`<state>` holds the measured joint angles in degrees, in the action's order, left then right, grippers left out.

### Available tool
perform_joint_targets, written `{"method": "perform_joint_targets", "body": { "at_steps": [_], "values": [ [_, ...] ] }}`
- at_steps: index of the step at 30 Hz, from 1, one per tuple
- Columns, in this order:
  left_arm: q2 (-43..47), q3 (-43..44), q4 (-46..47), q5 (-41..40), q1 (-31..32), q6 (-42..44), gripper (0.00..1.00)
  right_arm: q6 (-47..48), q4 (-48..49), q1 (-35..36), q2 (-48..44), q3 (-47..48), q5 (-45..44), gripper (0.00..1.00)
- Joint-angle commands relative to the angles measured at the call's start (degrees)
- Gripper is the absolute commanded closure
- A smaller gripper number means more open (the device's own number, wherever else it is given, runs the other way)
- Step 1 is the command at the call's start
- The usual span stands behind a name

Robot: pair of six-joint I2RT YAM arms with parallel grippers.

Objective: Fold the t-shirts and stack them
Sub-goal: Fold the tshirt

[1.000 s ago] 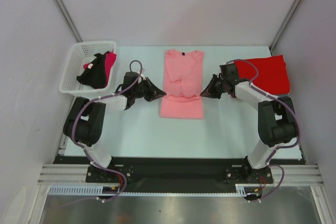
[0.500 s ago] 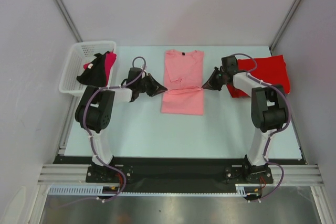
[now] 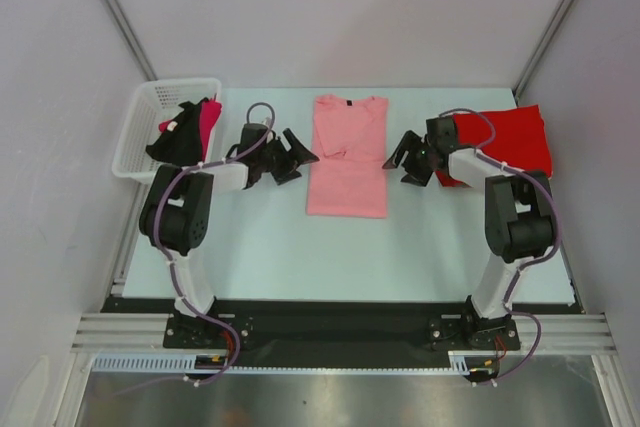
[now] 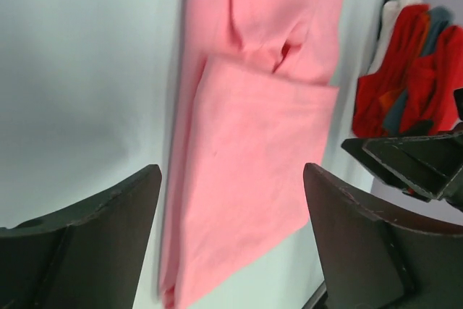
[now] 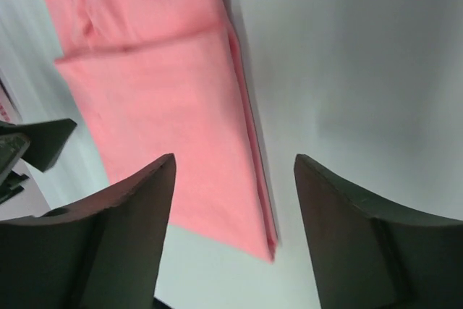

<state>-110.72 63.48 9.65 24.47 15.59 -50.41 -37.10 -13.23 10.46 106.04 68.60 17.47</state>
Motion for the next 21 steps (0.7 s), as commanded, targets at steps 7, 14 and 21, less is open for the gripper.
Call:
{"method": "perform_joint_targets", "body": {
  "at_steps": [7,14,21],
  "values": [
    [13.2,-16.0,-1.0,-2.6,3.1,6.6,0.22,3.5,4.3,3.8,-12.0,-16.3,1.8,0.48],
    [14.8,-21.9,1.9,-2.0,3.7,6.4,0.36,2.8,5.1,6.6,-13.4,-20.7,1.2,0.52],
    [14.1,-24.4,3.4,-1.2,4.4,6.8,0.44,2.4,4.5,8.2,-11.7,-21.1,0.6,0.65]
  ]
}}
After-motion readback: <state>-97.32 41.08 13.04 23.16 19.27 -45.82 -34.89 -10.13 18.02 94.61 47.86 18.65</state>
